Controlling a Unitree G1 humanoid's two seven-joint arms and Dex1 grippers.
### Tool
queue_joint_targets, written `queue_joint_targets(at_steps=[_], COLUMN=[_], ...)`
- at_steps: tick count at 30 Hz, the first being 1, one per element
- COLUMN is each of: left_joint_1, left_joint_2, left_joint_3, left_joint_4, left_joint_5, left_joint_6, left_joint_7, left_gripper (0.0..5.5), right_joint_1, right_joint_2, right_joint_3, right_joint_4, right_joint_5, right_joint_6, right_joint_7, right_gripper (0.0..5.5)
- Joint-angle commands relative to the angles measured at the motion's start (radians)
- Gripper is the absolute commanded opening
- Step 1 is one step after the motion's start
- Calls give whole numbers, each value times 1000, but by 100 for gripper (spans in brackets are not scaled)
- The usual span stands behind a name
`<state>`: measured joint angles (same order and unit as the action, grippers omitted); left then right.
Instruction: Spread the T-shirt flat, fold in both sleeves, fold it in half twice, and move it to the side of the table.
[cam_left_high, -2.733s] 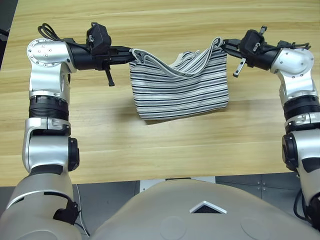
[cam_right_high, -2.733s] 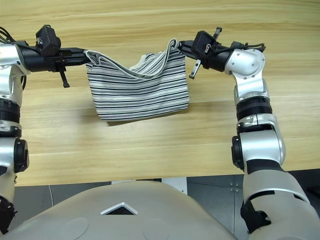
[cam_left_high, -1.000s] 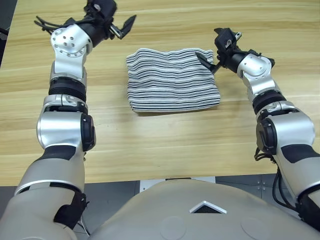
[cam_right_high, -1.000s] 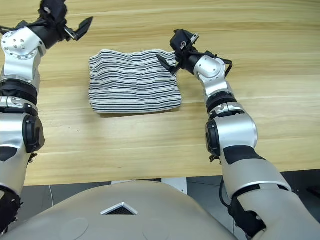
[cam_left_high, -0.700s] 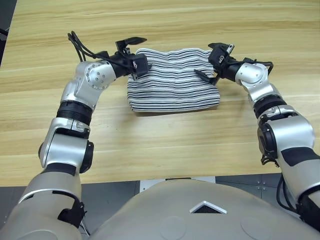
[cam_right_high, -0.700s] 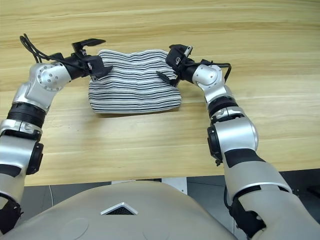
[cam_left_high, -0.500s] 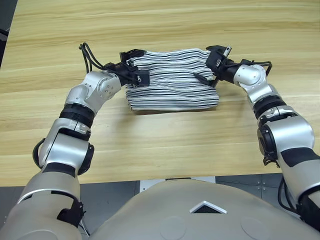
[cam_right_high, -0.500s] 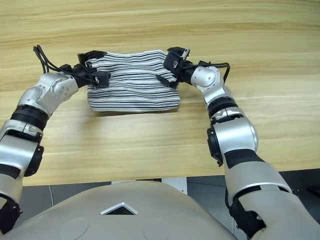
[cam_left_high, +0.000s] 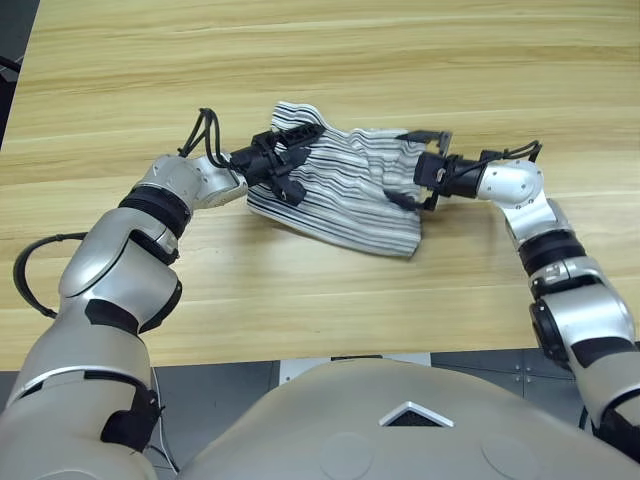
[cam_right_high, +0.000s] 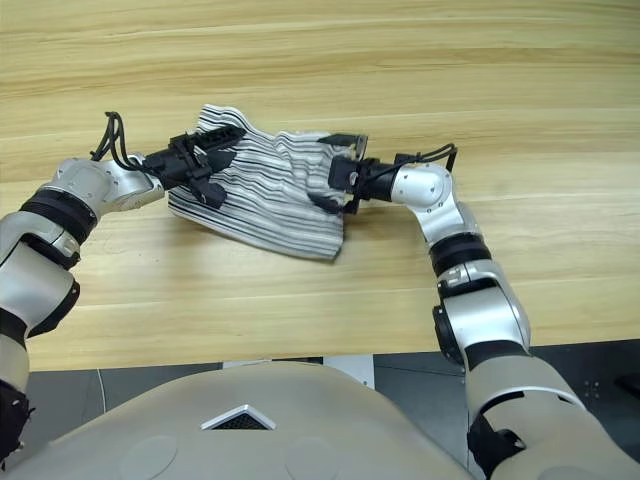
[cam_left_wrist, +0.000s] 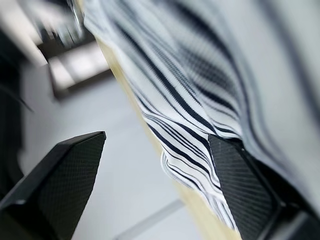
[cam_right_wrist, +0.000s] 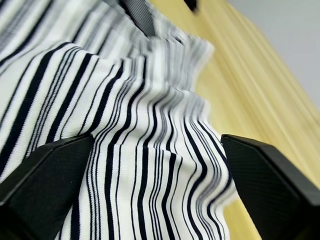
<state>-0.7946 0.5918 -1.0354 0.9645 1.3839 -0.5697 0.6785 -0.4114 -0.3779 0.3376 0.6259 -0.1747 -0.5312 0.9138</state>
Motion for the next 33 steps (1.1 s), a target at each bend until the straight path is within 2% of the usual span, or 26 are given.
queue_joint_targets(at_steps=[1,4,9,15,16,19,22,26,27,30,33], left_joint_1=[-35,-59,-67,-70,-78,-117,-128,-65,-41,86,181], left_joint_2=[20,25,19,-7,-5,68,134,207,212,256,309], left_joint_3=[-145,-185,-225,-240,-232,-86,46,172,204,250,249], left_joint_4=[-43,-39,5,57,42,-115,-228,-364,-361,-376,-439], left_joint_5=[185,244,270,258,242,59,-93,-260,-336,-642,-773], left_joint_6=[69,135,166,202,181,30,-67,-155,-178,-203,-169], left_joint_7=[173,256,321,401,419,385,294,110,16,-411,-684], left_gripper=[384,384,384,384,384,384,384,384,384,384,384], right_joint_1=[155,221,271,256,251,223,185,140,137,140,137], right_joint_2=[-56,-60,19,73,69,23,-14,-12,-11,-14,-10], right_joint_3=[64,99,116,106,91,11,-43,-52,-49,-20,1], right_joint_4=[-356,-550,-712,-772,-783,-855,-860,-781,-762,-717,-647], right_joint_5=[37,47,-3,73,98,237,313,306,300,258,215], right_joint_6=[218,366,610,682,689,770,815,783,768,707,643], right_joint_7=[112,130,-6,-49,-40,35,69,41,36,19,-4], right_gripper=[473,473,473,473,473,473,473,473,473,473,473])
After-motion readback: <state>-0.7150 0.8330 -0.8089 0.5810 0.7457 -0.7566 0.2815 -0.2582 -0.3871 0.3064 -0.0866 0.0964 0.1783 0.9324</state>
